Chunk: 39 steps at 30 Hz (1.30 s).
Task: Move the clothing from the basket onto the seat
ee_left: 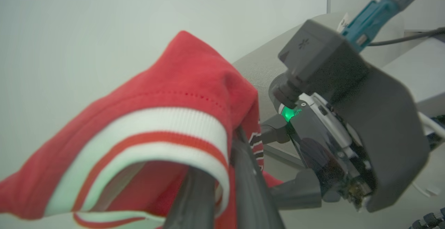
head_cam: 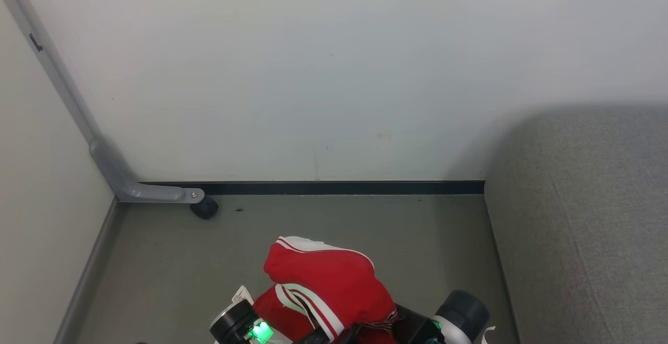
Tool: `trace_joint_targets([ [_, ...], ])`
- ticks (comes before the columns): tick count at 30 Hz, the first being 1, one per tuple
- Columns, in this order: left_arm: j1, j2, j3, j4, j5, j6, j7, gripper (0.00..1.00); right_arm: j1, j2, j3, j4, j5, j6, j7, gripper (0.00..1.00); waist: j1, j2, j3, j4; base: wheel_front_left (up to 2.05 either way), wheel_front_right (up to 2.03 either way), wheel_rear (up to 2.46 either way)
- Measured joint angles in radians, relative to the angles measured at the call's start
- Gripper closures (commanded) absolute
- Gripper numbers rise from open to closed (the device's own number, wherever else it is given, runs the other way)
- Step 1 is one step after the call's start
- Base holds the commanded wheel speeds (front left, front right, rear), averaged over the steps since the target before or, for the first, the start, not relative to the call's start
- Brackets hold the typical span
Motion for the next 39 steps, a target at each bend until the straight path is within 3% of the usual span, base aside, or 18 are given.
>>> trace_joint_targets([
  [9,-0.002,0.01,-0.035,-0.007,-0.019,0.0,0.0,1.0,-0.013,0.005,0.014,-0.017,0.036,0.0,0.0,0.0,0.0,0.0,0.009,0.005,0.0,0.0,0.0],
  [10,-0.002,0.01,-0.037,-0.007,-0.028,0.0,0.0,1.0,-0.014,0.005,0.012,-0.021,0.04,0.0,0.0,0.53,0.0,0.0,0.01,0.006,0.0,0.0,0.0],
  [11,-0.003,0.01,-0.039,-0.007,-0.035,0.0,0.0,1.0,-0.014,0.006,0.008,-0.023,0.045,0.0,0.0,0.88,0.0001,0.0,0.011,0.006,0.0,0.0,0.0],
  [12,-0.003,0.011,-0.042,-0.007,-0.042,0.0,0.0,1.0,-0.014,0.006,-0.001,-0.027,0.055,0.0,0.0,1.0,0.0,0.0,0.013,0.006,0.0,0.0,0.0],
  [16,-0.005,0.015,-0.043,-0.006,-0.052,-0.006,0.0,1.0,-0.014,0.006,-0.011,-0.054,0.086,-0.002,0.0,1.0,0.0,0.0,0.015,0.006,0.0,0.0,0.0],
  [28,-0.007,0.017,-0.025,0.006,-0.067,-0.007,0.0,1.0,0.009,0.006,-0.075,-0.138,0.209,-0.066,0.0,1.0,0.0,0.0,0.015,0.012,0.0,0.0,0.0],
  [30,-0.007,0.016,-0.011,0.011,-0.071,-0.007,0.0,0.27,0.019,0.007,-0.09,-0.153,0.234,-0.076,0.0,1.0,0.0,0.0,0.014,0.013,0.0,0.0,0.0],
  [33,-0.007,0.016,-0.006,0.015,-0.071,-0.007,0.0,0.14,0.032,0.007,-0.109,-0.17,0.252,-0.09,0.0,1.0,0.0,0.0,0.012,0.014,0.0,0.0,0.0],
  [34,-0.007,0.016,-0.004,0.016,-0.071,-0.007,0.0,0.01,0.034,0.007,-0.114,-0.177,0.257,-0.097,0.0,1.0,0.0,0.0,0.012,0.015,0.0,0.0,0.0],
  [39,-0.007,0.015,0.007,0.018,-0.071,-0.007,0.0,0.0,0.049,0.007,-0.138,-0.208,0.285,-0.117,0.0,1.0,0.0,0.0,0.01,0.016,0.0,0.0,0.0],
])
